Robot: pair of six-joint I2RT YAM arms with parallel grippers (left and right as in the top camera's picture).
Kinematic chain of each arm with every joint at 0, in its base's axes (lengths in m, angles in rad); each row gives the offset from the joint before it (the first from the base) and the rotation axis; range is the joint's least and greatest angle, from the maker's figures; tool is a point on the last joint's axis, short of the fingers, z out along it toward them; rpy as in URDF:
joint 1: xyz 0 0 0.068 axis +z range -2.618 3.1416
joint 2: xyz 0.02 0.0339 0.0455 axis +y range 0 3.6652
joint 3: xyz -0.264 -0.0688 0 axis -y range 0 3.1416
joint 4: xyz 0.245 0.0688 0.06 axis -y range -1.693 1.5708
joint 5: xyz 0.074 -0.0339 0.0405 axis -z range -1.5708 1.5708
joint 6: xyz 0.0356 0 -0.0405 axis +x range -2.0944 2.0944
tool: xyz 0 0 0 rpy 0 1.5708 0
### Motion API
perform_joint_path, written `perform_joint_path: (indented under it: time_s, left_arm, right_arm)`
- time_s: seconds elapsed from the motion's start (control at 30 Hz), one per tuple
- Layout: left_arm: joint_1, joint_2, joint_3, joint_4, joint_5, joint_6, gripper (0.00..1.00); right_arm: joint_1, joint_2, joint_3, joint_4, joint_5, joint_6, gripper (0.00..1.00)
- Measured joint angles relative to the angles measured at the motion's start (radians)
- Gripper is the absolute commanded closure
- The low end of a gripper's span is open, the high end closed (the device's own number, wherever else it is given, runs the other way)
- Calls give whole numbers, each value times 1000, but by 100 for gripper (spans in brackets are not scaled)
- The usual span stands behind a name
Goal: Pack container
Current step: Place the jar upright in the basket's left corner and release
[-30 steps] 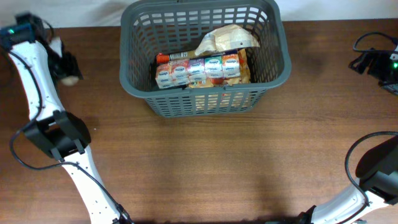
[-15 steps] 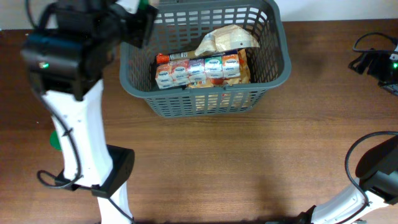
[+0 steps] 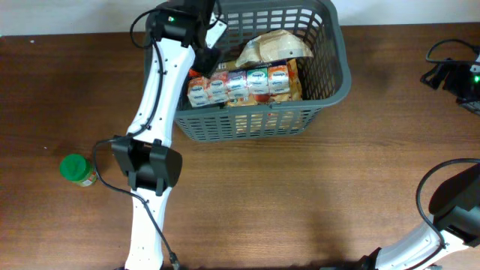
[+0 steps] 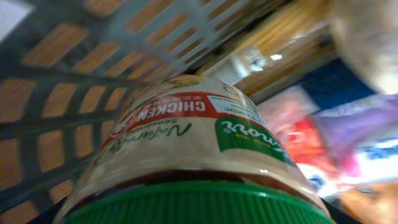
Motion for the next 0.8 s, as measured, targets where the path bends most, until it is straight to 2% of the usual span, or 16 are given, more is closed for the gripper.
perform_joint_path:
  time_s: [0.13,0.33,0.43,0.53,0.63,0.7,0.8]
  left_arm:
    - [24,-2,14,-5,-3,-34,1]
    - [20,-40,119,-121,-9,-51,1]
    - [30,-124,172,-195,-26,-56,1]
    - [66,-254,204,-274,-109,-114,1]
    - [174,-325,211,-274,-158,-206,1]
    - [302,-333,200,-274,-163,-288,1]
    - [496,-323,61,-270,-91,-374,1]
  right_arm:
    - [0,0,0,0,0,0,1]
    - [0,0,0,0,0,-1,1]
    - [0,0,0,0,0,0,1]
    - [0,0,0,0,0,0,1]
    - [0,0,0,0,0,0,1]
    - [0,0,0,0,0,0,1]
    - [0,0,0,0,0,0,1]
